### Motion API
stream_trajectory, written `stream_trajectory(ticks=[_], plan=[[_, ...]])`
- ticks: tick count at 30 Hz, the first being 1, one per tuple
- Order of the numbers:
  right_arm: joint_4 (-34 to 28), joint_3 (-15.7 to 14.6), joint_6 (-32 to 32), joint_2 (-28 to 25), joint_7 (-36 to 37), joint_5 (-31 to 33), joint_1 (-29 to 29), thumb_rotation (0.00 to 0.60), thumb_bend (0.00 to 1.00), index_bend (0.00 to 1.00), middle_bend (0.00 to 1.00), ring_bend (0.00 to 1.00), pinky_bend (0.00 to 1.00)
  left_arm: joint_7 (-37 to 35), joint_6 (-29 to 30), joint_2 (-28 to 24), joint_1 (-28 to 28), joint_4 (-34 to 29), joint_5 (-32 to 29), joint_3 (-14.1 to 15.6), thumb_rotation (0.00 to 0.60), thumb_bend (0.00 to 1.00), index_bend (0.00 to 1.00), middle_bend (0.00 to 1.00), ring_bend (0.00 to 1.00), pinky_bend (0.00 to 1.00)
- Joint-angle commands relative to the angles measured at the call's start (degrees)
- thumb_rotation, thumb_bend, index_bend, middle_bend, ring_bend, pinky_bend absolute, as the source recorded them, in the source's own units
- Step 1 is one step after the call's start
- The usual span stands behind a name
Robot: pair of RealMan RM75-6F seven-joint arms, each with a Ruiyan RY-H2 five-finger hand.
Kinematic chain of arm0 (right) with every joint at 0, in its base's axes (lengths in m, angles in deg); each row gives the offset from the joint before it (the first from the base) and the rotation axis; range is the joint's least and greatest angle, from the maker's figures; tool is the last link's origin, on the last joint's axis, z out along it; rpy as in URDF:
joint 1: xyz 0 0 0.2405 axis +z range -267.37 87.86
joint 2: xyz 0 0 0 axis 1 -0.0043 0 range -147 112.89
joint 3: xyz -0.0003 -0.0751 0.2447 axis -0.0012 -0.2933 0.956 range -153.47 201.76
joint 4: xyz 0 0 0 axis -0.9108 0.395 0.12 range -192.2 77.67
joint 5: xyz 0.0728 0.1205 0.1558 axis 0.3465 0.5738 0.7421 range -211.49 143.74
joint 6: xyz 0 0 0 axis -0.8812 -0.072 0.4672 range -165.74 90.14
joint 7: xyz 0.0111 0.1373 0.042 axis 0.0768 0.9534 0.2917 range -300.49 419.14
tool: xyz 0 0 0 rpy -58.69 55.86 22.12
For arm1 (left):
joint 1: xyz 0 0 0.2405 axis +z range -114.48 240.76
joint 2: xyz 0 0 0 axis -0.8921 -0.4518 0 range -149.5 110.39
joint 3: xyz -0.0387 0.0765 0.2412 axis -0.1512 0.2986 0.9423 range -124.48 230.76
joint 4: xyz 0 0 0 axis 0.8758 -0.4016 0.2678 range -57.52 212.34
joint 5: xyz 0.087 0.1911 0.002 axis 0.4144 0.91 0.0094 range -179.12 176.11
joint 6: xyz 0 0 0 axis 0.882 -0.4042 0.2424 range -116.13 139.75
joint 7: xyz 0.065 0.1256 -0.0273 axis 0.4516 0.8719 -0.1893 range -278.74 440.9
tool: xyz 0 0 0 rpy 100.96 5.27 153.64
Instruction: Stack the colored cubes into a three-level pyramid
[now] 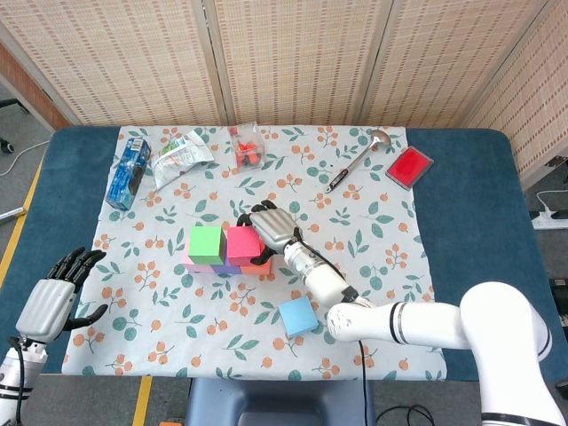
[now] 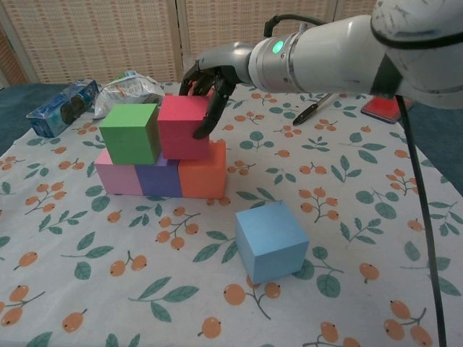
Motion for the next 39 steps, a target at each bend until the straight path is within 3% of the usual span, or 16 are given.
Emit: stream_trajectory(ticks=[1,14,39], plan=[[0.3,0.0,0.9,0.5,-0.7,1.6,0.8,0.600,0.22,0.33,0.32,0.11,0.00,0.0,0.1,0.0,0.1,0.1,0.1,0.0,0.600,0.25,0.10,0.12,0.05,0.16],[1.2,0.1,2.5,2.5,-3.0,5.9,2.5,0.600,0.22,0.33,0.32,0.11,0.00,-1.1,0.0,0.4,0.2,1.1,0.4,0.0,0.600,0.25,0.10,0.12,0.05,0.16],[2.6,0.7,3.0,4.2,-5.0,8.3,3.3,0.600,0.22,0.31,0.32,0.09,0.00,-3.0,0.1,0.8,0.6,2.8,0.5,0.0,0.600,0.25,0.09,0.12,0.05,0.16]])
